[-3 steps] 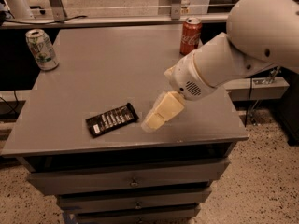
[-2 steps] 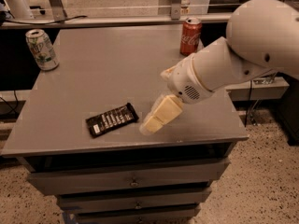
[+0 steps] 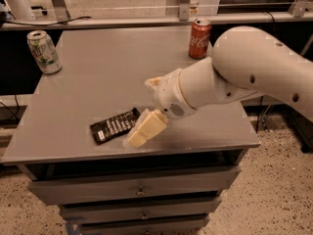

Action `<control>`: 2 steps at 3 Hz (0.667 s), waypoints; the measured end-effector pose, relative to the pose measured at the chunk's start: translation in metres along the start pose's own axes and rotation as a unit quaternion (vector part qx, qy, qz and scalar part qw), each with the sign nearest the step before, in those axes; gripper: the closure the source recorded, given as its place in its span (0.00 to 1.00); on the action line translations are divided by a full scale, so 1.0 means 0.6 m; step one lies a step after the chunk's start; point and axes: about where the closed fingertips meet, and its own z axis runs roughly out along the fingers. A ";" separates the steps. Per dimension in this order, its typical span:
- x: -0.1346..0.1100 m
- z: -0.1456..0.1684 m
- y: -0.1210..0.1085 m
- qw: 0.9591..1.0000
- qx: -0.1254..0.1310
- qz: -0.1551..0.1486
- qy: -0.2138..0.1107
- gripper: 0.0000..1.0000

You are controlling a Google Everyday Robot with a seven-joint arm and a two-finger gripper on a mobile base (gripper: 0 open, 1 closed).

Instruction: Move rxbar chocolate near coke can

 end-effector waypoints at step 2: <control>-0.008 0.046 -0.012 1.000 0.013 0.008 -0.023 0.00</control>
Offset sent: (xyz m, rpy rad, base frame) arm 0.0259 0.0217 -0.0247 0.0654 -0.0098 -0.0668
